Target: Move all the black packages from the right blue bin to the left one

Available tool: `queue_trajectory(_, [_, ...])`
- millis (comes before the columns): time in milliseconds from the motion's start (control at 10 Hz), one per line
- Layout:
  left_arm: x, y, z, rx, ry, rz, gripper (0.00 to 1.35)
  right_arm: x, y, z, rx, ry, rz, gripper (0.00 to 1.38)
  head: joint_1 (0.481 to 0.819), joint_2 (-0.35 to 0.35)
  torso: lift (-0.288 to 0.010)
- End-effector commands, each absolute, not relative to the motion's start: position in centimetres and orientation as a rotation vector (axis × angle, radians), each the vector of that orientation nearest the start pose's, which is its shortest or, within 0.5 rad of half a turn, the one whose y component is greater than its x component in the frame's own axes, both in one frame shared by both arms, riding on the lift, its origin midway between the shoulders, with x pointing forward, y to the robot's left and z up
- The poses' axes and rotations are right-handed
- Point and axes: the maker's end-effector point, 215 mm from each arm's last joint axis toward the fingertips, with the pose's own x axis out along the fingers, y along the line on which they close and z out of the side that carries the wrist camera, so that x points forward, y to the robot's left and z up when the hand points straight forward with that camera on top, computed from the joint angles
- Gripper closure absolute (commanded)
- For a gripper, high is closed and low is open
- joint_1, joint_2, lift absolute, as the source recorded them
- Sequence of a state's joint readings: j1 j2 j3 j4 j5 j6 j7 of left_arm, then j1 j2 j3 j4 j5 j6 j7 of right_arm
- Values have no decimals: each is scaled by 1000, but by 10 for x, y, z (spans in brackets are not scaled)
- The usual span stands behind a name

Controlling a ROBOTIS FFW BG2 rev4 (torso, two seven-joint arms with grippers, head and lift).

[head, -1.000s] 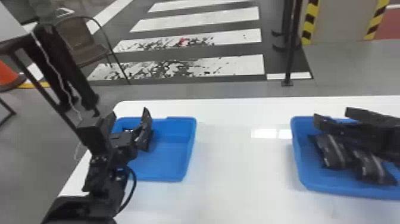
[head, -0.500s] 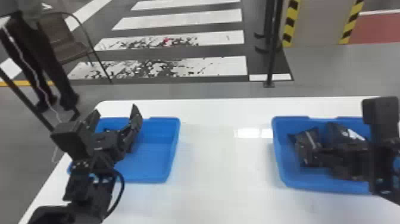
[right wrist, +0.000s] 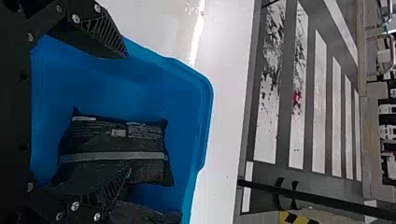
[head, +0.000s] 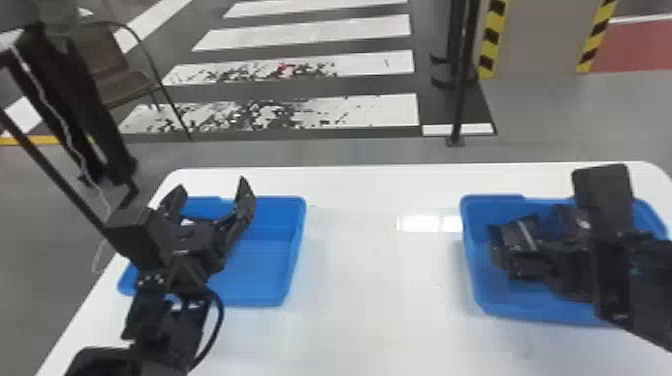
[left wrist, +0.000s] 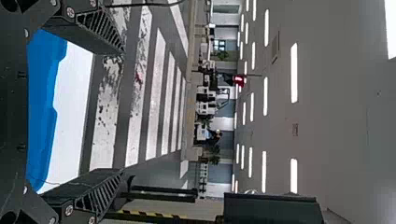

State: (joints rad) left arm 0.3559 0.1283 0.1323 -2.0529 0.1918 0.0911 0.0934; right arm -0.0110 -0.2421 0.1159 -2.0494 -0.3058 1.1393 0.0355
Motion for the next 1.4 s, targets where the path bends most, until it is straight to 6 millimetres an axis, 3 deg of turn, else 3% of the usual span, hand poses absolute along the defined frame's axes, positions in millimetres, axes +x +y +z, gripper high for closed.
queue_trajectory(0, [490,329,-282,-31,-53,144,150,507,-184,-414,-66,712,245,197,695,170,-154])
queue_trajectory(200, [489,329,-280,-32,-61,142,150,503,-201,-423,-95,747,168,193,695,156,-154])
queue_trajectory(400, [489,329,-280,-31,-61,142,150,502,-205,-436,-86,777,148,191,695,140,-154])
queue_trajectory(900, [488,333,-281,-29,-60,147,150,535,-220,-445,-64,785,107,188,695,125,-154])
queue_trajectory(1300, [486,336,-280,-28,-63,153,150,533,-211,-464,-52,850,149,289,695,131,-154])
